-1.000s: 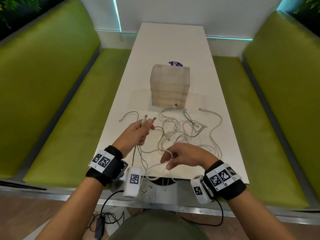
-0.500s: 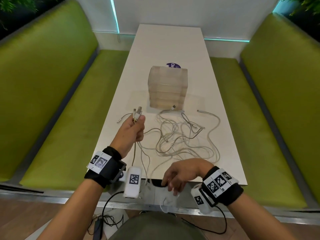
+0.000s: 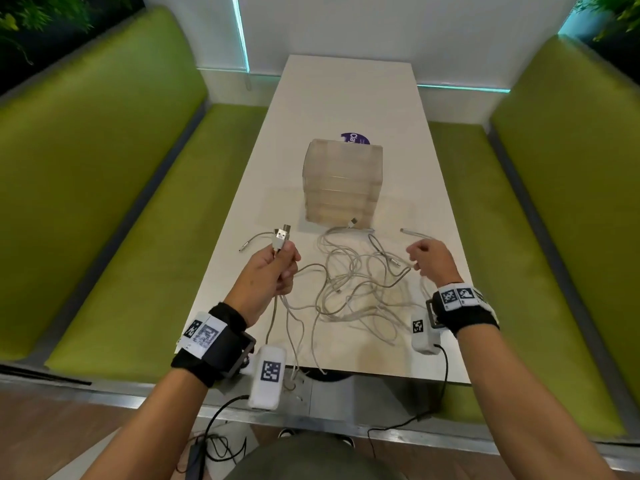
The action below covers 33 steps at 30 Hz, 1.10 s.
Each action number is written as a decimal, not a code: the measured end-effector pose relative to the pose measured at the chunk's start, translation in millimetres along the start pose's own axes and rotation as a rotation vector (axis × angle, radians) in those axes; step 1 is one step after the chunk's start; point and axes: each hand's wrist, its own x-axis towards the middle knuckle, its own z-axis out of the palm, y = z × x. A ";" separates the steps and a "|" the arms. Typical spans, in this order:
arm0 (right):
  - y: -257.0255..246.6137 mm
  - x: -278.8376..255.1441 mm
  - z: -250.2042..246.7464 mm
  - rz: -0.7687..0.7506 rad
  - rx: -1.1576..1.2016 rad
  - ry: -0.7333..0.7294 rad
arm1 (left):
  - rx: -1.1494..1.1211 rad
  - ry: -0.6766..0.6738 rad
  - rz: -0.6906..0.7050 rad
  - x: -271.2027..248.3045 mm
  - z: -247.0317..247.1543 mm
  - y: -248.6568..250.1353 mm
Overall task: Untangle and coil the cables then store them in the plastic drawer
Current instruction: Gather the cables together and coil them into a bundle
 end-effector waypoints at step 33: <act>-92.3 -98.0 -6.9 -0.568 0.044 -0.678 | -0.261 0.011 -0.132 10.8 24.8 -4.2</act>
